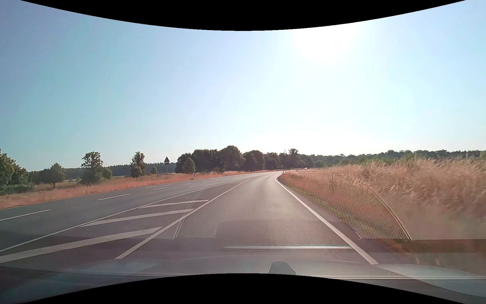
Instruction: Follow the waypoints while adhering to traffic rules and regulations
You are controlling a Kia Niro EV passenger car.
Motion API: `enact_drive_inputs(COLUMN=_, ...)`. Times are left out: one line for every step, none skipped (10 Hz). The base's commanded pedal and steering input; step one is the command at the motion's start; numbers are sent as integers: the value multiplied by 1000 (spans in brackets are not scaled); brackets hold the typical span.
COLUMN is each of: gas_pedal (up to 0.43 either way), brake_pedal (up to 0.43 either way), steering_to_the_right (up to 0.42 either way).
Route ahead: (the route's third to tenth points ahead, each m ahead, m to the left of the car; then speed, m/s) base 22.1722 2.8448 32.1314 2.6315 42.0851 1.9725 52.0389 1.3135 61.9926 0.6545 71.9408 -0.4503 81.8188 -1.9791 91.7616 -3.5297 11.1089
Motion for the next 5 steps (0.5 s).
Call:
enact_drive_inputs(gas_pedal=220, brake_pedal=0, steering_to_the_right=-1)
enact_drive_inputs(gas_pedal=220, brake_pedal=0, steering_to_the_right=-1)
enact_drive_inputs(gas_pedal=220, brake_pedal=0, steering_to_the_right=-1)
enact_drive_inputs(gas_pedal=220, brake_pedal=0, steering_to_the_right=-1)
enact_drive_inputs(gas_pedal=220, brake_pedal=0, steering_to_the_right=-1)
